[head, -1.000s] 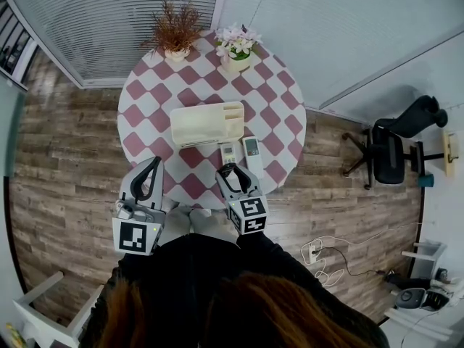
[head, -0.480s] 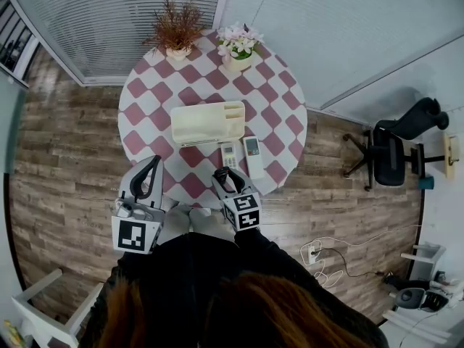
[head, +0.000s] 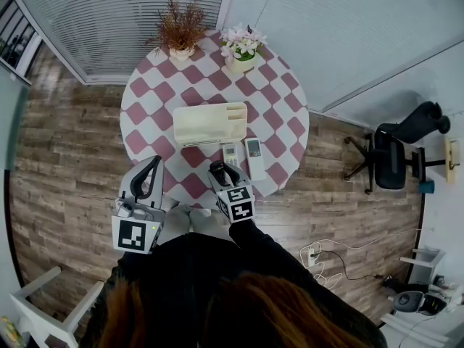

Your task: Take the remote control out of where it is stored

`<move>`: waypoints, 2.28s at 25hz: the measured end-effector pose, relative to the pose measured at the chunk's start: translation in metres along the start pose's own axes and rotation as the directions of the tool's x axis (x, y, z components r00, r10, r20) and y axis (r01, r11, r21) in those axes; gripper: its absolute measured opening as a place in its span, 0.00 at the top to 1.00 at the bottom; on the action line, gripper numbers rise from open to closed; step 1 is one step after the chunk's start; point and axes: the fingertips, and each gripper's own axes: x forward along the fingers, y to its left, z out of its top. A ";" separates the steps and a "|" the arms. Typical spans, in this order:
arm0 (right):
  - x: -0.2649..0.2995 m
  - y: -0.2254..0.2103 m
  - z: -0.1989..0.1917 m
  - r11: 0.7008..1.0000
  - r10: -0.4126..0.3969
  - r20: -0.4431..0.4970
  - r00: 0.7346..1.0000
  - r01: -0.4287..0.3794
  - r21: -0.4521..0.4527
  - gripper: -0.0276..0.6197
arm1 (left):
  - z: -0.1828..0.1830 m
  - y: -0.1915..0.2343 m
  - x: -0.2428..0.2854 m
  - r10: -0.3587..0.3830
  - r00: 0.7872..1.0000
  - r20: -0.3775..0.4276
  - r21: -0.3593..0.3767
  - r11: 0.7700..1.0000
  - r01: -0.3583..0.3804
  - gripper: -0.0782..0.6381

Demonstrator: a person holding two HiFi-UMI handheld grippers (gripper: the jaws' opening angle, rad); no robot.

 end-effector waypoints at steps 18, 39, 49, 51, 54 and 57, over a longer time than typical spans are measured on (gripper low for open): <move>0.071 -0.006 -0.003 0.999 0.022 -0.077 0.997 -0.025 -0.036 0.64 | -0.002 0.005 -0.006 0.021 1.000 -0.016 0.008 1.000 -0.021 0.88; 0.087 -0.007 -0.010 0.997 0.010 -0.121 0.993 -0.019 -0.077 0.64 | -0.005 0.005 -0.010 0.019 0.999 -0.028 0.015 1.000 -0.018 0.88; 0.080 -0.008 -0.004 0.996 -0.010 -0.097 0.995 0.002 -0.084 0.90 | -0.004 0.006 -0.008 0.015 1.000 -0.018 0.010 1.000 -0.015 0.88; 0.078 -0.010 -0.002 0.997 -0.014 -0.085 0.996 0.007 -0.078 0.92 | -0.004 0.006 -0.008 0.014 1.000 -0.017 0.007 1.000 -0.014 0.88; 0.072 -0.011 0.008 0.997 -0.023 -0.044 0.999 0.020 -0.075 0.93 | -0.003 0.005 -0.008 0.012 1.000 -0.014 0.006 1.000 -0.012 0.88; 0.062 -0.009 0.024 0.996 -0.036 0.009 0.999 0.037 -0.085 0.93 | -0.002 0.005 -0.009 0.009 1.000 -0.009 0.009 1.000 -0.009 0.88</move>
